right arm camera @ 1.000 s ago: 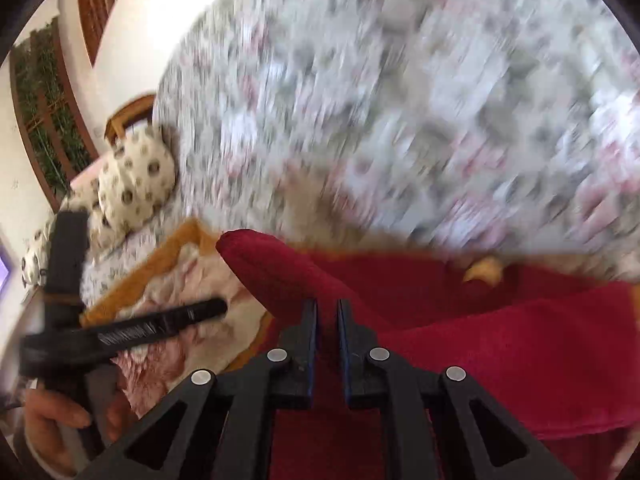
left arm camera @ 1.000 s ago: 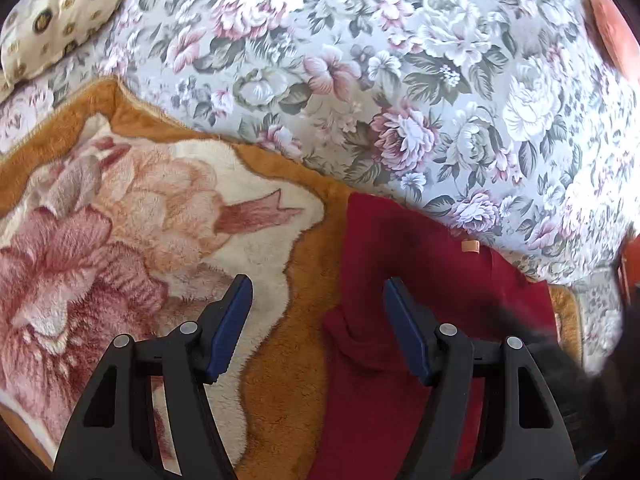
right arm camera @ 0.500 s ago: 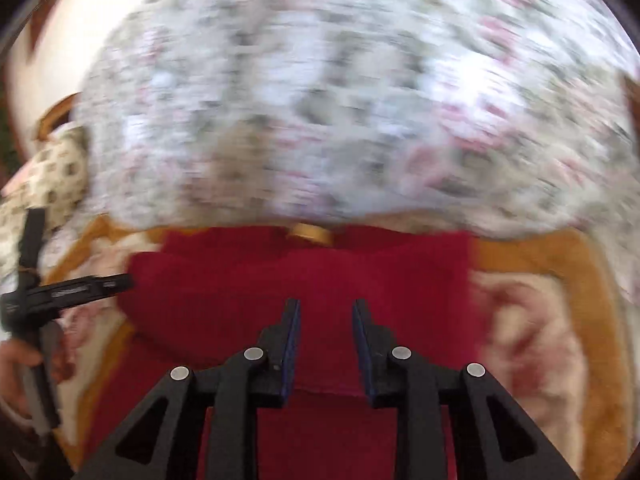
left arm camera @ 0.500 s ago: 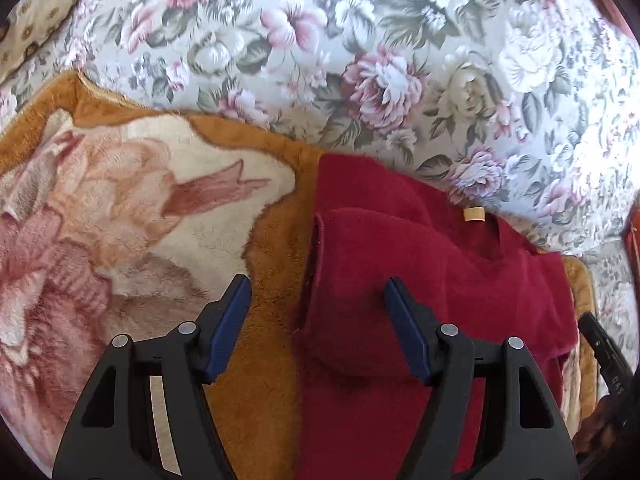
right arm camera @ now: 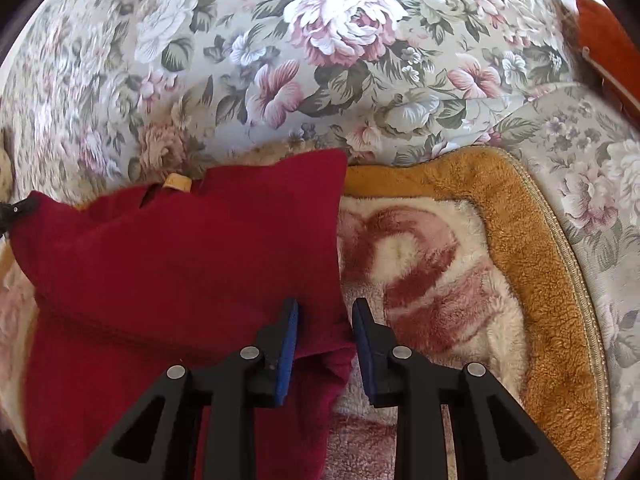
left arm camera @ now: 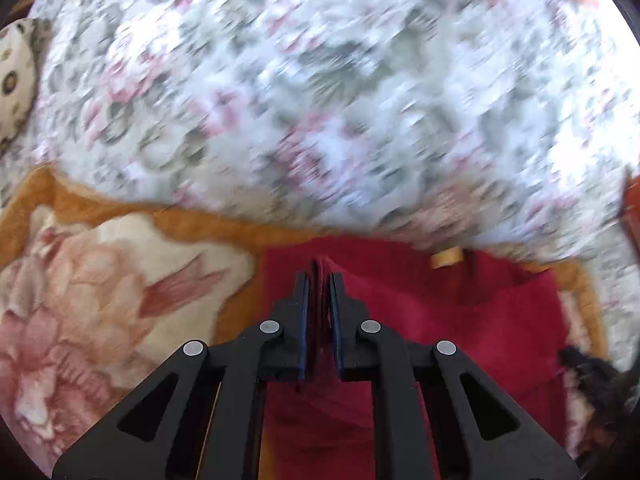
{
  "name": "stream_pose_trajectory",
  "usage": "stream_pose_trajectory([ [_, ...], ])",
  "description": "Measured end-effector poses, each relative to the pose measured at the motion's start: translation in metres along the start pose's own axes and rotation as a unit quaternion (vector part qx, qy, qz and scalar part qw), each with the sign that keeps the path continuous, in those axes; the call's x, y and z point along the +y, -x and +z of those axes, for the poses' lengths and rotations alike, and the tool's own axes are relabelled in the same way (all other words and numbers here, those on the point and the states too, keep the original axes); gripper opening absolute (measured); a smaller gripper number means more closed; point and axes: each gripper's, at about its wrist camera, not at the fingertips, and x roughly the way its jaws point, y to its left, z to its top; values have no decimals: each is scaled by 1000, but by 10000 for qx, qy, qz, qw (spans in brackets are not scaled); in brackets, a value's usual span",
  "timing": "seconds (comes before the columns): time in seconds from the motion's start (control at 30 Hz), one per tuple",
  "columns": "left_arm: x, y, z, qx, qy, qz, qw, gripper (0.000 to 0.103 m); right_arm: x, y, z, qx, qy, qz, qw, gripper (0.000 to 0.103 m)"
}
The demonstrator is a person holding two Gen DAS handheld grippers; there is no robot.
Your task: Fold small clothes
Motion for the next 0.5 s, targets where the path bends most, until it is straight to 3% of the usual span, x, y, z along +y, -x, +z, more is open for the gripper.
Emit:
stream_pose_trajectory([
  [0.1,19,-15,-21,398,147,208,9989,8,2,9,6,-125,-157,24,9998,25],
  [0.17,27,-17,-30,417,261,148,9987,8,9,23,16,-545,-162,213,9982,25],
  [0.27,26,-18,-32,404,287,145,9987,8,27,20,34,-682,-43,340,9971,25],
  [0.4,18,-23,-32,375,119,271,9989,8,58,-12,52,-145,396,534,9977,25],
  [0.5,19,-32,-33,447,138,283,9985,9,65,-50,50,253,625,-26,9977,25],
])
